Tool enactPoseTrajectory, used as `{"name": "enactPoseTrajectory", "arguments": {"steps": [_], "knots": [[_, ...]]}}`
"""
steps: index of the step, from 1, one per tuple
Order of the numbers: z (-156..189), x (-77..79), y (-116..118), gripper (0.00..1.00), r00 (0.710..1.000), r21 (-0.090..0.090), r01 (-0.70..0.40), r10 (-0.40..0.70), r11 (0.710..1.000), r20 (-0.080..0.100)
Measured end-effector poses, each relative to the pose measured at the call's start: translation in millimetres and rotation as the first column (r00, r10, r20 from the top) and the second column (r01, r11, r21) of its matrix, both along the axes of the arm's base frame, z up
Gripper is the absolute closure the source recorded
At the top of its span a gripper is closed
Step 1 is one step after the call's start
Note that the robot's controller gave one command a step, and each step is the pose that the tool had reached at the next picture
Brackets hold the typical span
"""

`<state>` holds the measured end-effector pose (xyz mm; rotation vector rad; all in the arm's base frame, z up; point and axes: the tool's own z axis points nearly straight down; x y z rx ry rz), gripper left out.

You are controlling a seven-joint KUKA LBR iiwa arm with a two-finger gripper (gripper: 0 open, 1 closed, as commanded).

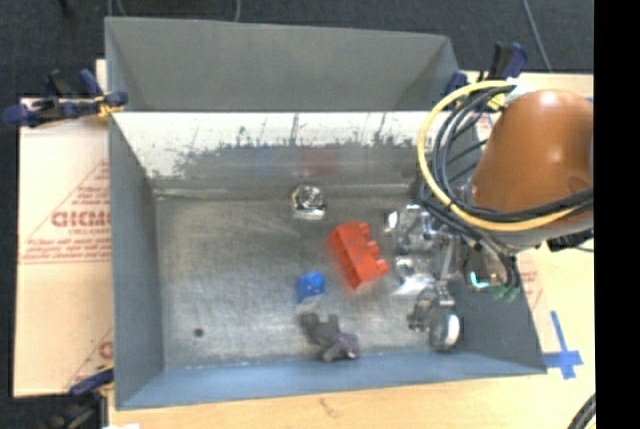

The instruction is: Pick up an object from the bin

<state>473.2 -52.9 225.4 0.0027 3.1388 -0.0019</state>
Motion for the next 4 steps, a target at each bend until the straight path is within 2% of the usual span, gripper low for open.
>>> {"name": "enactPoseTrajectory", "arguments": {"steps": [1, 2, 3, 4], "knots": [[-154.6, 30.9, 81.3, 0.00, 1.000, 0.001, -0.026, 0.026, 1.000, 0.004], [-123.3, 0.3, 106.1, 0.00, 1.000, 0.003, 0.008, -0.008, 1.000, 0.002], [-120.9, -0.1, 146.5, 0.00, 0.998, 0.004, 0.056, -0.056, 0.998, 0.001], [-153.2, 24.8, 149.7, 0.00, 0.913, 0.003, 0.408, -0.408, 0.913, -0.002]]}}
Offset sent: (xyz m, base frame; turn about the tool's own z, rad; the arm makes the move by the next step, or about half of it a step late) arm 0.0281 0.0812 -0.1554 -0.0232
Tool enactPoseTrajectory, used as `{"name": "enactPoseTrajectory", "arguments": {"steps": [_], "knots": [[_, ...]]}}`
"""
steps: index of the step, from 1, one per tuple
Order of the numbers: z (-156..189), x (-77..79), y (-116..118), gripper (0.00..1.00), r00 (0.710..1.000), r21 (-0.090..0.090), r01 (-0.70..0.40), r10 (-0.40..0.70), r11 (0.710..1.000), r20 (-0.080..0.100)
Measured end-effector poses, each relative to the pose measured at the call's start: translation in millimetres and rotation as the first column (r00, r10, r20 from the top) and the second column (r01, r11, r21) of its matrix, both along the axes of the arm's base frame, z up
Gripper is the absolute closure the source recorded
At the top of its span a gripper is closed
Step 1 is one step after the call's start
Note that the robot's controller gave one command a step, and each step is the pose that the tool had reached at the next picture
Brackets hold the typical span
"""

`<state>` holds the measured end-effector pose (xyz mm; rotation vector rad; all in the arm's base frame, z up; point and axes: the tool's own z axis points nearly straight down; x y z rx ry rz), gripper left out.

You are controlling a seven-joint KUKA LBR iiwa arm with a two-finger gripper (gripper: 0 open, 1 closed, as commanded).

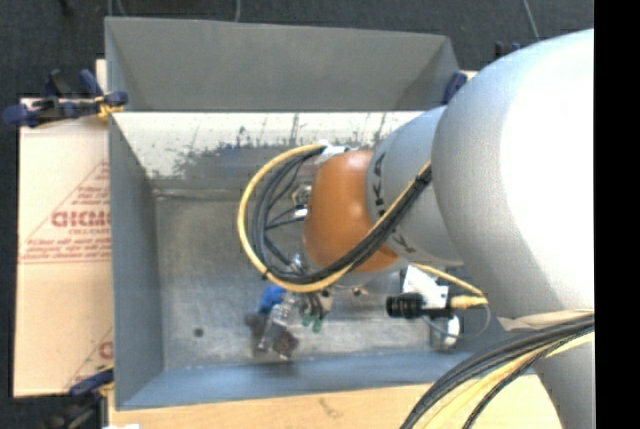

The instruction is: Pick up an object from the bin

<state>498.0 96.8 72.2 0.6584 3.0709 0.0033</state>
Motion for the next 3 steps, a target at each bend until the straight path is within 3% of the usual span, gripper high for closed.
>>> {"name": "enactPoseTrajectory", "arguments": {"steps": [1, 2, 3], "knots": [[1.4, 0.9, -0.1, 0.00, 1.000, -0.001, -0.007, 0.007, 1.000, 0.002], [3.9, 3.3, -0.2, 1.00, 1.000, -0.001, -0.008, 0.008, 1.000, 0.008], [40.3, 4.5, -0.8, 1.00, 1.000, -0.001, -0.018, 0.018, 1.000, 0.004]]}}
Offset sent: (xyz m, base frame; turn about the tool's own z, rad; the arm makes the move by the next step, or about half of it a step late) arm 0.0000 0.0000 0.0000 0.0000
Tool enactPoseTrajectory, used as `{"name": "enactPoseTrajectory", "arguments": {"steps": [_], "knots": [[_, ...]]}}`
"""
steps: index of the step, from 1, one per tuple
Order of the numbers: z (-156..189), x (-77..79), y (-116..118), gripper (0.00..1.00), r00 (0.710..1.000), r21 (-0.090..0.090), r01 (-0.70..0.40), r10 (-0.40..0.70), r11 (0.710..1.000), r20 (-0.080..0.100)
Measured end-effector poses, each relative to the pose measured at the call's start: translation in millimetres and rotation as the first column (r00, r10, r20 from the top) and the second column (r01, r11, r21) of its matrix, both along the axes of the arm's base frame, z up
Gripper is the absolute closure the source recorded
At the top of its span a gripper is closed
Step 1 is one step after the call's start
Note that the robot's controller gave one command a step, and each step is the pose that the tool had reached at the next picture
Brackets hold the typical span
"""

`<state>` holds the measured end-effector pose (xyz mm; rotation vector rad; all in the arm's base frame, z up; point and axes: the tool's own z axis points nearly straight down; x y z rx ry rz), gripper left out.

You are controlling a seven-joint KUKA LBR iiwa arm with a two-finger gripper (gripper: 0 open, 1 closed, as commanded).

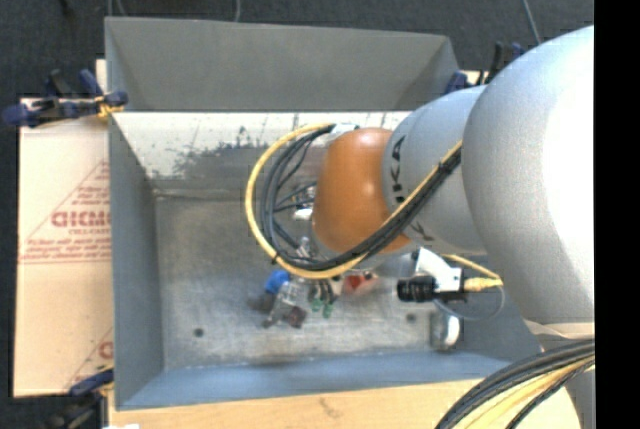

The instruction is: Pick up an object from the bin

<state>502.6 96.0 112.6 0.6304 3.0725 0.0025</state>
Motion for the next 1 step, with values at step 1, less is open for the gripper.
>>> {"name": "enactPoseTrajectory", "arguments": {"steps": [1], "knots": [[60.1, 1.4, -0.5, 1.00, 1.000, 0.000, -0.007, 0.007, 1.000, 0.001]]}}
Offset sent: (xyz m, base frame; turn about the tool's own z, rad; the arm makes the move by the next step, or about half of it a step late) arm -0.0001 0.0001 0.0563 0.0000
